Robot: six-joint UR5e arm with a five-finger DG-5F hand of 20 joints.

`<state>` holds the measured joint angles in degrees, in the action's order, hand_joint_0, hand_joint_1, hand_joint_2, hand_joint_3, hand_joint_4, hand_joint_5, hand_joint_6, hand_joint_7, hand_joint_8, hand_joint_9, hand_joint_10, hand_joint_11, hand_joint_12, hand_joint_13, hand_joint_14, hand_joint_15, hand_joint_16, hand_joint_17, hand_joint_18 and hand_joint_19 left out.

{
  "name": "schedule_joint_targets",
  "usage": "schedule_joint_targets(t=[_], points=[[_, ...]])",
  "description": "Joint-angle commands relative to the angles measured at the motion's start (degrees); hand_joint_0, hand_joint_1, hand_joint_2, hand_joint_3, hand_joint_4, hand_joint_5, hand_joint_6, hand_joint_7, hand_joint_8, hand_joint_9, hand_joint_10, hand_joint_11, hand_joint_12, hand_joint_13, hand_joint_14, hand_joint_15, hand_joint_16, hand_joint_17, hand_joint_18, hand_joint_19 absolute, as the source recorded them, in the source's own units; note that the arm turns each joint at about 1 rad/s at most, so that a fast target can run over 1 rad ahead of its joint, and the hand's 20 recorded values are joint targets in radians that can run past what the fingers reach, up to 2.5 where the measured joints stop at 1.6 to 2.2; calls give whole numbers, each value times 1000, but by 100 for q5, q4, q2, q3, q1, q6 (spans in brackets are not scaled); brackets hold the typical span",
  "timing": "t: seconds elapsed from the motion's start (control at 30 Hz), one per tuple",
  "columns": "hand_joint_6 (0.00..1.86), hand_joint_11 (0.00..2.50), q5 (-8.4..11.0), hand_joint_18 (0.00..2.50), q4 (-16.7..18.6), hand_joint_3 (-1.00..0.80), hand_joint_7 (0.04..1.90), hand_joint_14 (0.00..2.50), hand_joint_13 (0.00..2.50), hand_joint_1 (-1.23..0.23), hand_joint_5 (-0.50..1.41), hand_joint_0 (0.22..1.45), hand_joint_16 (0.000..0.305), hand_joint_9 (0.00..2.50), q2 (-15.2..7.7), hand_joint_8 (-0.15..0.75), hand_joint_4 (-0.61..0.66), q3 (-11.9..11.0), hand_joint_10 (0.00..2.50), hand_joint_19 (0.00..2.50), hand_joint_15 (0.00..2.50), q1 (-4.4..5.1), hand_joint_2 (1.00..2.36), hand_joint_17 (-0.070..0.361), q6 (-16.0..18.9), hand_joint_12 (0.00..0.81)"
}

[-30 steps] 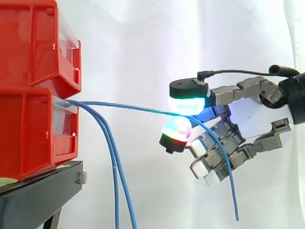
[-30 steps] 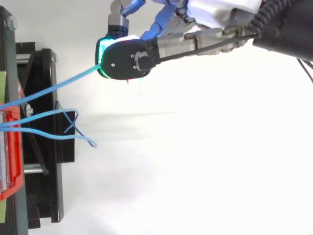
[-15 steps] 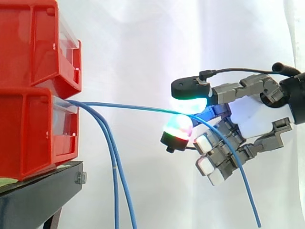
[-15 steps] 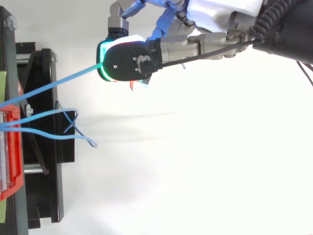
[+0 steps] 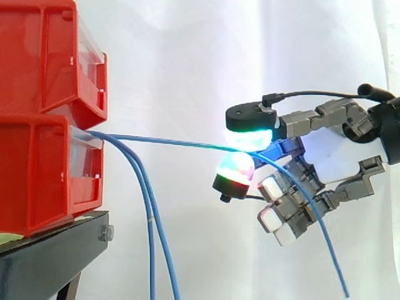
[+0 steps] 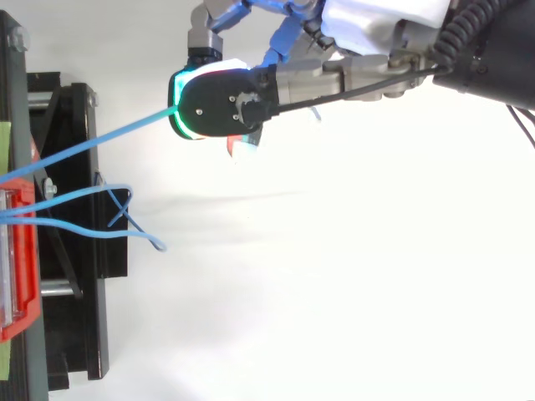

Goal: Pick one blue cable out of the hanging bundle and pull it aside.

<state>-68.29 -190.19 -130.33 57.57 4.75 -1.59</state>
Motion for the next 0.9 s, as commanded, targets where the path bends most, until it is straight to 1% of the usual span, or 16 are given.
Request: schedule_joint_targets(t=[0.0, 0.17, 0.23, 0.37, 0.43, 0.5, 0.6, 0.7, 0.87], points=[[888, 510, 0, 852, -1, -32, 1151, 18, 1034, -823, -29, 482, 56, 1278, -2, 225, -191, 0, 16, 326, 493, 0, 1485, 126, 1, 314], [887, 474, 0, 853, -1, -34, 1155, 17, 1033, -825, -28, 482, 56, 1248, -2, 227, -188, 0, 17, 326, 493, 0, 1495, 126, 27, 314], [887, 464, -26, 852, 8, -35, 1153, 17, 1031, -826, -28, 481, 56, 1234, -2, 231, -187, 44, 16, 325, 487, 0, 1499, 125, 141, 314], [886, 444, -44, 852, 17, -36, 1153, 18, 1030, -825, -28, 481, 56, 1212, -2, 231, -187, 176, 14, 329, 492, 0, 1502, 125, 203, 316], [887, 448, -44, 852, 17, -41, 1141, 17, 1026, -824, -28, 480, 56, 1217, -2, 227, -188, 193, 14, 326, 495, 0, 1503, 125, 203, 313], [887, 446, -44, 852, 52, -40, 1141, 19, 1026, -824, -28, 481, 56, 1209, -2, 232, -187, 281, 14, 329, 489, 0, 1502, 125, 220, 315], [887, 449, -44, 851, 263, -40, 1143, 17, 1027, -824, -28, 481, 56, 1209, -2, 233, -186, 387, 14, 329, 494, 0, 1501, 125, 335, 316], [886, 441, -44, 852, 474, -44, 1152, 18, 1028, -822, -28, 477, 56, 1210, -2, 234, -185, 439, 16, 329, 496, 0, 1509, 126, 405, 316], [886, 455, -44, 852, 562, -38, 1154, 18, 1029, -819, -28, 477, 56, 1211, -2, 232, -186, 431, 16, 336, 497, 0, 1505, 126, 396, 314]])
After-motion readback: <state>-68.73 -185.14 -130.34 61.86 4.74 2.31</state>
